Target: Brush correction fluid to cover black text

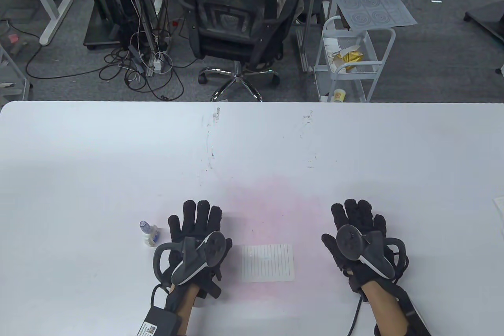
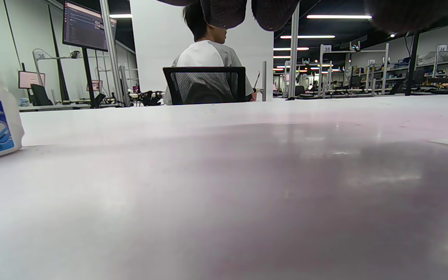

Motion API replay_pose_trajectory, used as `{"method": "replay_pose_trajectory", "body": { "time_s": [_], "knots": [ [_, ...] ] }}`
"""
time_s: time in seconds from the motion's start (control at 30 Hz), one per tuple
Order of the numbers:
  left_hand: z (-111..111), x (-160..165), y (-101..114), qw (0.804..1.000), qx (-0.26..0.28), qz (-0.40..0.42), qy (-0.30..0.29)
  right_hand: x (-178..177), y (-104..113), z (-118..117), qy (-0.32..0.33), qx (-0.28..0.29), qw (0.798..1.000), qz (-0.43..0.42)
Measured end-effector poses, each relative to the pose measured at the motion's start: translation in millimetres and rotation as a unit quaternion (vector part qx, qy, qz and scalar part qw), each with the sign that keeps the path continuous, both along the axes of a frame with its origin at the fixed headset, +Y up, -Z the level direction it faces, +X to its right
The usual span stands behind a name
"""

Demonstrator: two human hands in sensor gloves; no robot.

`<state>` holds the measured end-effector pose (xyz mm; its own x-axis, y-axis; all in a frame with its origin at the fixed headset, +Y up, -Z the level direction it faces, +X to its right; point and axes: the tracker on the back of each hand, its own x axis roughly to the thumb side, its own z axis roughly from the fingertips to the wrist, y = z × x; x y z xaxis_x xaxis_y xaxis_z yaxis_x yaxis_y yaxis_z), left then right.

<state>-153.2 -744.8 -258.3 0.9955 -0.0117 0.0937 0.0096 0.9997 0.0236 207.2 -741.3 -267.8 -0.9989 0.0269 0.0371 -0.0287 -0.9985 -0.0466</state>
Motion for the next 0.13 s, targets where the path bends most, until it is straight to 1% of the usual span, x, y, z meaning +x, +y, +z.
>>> {"method": "replay_pose_trajectory", "body": {
  "time_s": [0.13],
  "knots": [
    [-0.2,-0.6,0.0,1.000,-0.001,0.003,0.001,0.0,0.3,0.2,-0.001,-0.002,1.000,0.002]
  ]
}}
